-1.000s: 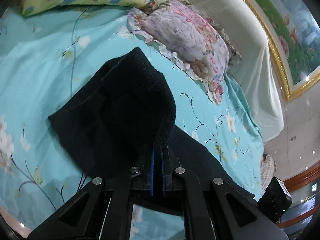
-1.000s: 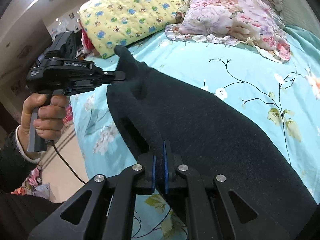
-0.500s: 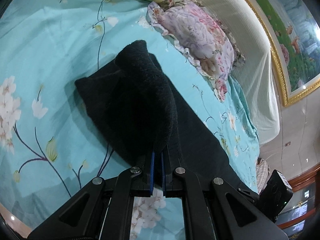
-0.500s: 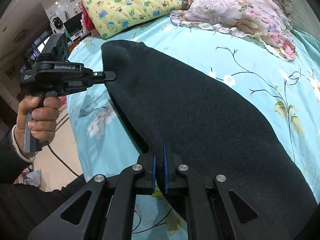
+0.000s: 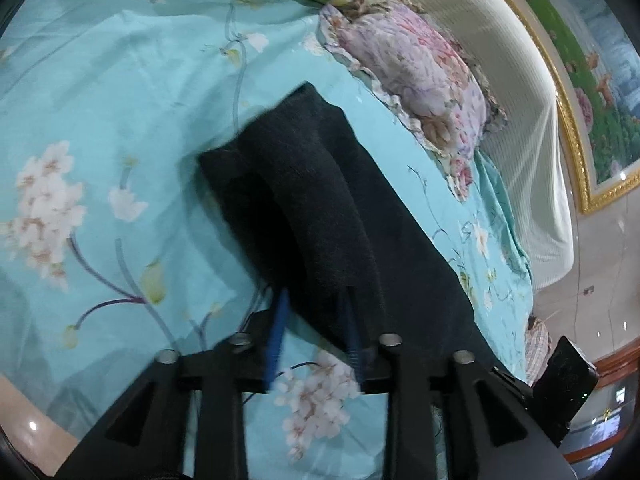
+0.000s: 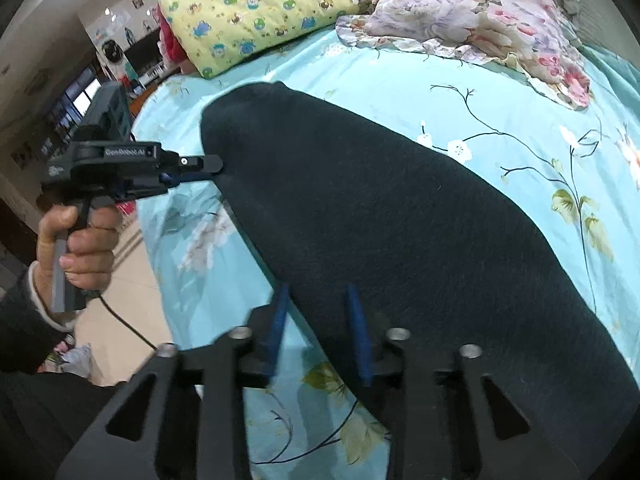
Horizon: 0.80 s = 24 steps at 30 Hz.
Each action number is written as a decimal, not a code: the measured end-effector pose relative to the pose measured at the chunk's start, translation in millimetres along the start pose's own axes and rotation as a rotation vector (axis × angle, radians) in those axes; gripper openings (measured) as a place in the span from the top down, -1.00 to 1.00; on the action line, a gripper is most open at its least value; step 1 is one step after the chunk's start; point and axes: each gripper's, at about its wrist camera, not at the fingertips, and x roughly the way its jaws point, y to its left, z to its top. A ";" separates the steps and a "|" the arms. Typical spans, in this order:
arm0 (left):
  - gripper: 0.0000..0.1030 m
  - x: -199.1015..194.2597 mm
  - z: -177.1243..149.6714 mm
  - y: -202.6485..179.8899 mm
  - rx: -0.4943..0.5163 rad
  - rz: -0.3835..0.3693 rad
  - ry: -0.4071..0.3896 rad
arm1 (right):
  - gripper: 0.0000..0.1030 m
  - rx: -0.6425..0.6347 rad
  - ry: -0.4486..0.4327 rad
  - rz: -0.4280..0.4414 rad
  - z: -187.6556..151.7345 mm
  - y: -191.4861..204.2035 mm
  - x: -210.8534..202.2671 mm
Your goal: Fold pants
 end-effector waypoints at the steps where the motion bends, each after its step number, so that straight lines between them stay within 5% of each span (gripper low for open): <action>1: 0.32 -2.8 0.7 2.5 -0.007 0.006 -0.006 | 0.25 0.009 -0.012 0.009 0.0 -1.4 -4.2; 9: -0.10 -10.8 11.1 8.9 -0.050 0.021 -0.006 | 0.25 0.101 -0.105 0.032 6.6 -18.9 -29.4; 24: -0.21 -7.0 31.2 2.1 -0.044 0.087 0.006 | 0.25 0.274 -0.232 -0.024 42.6 -70.5 -47.6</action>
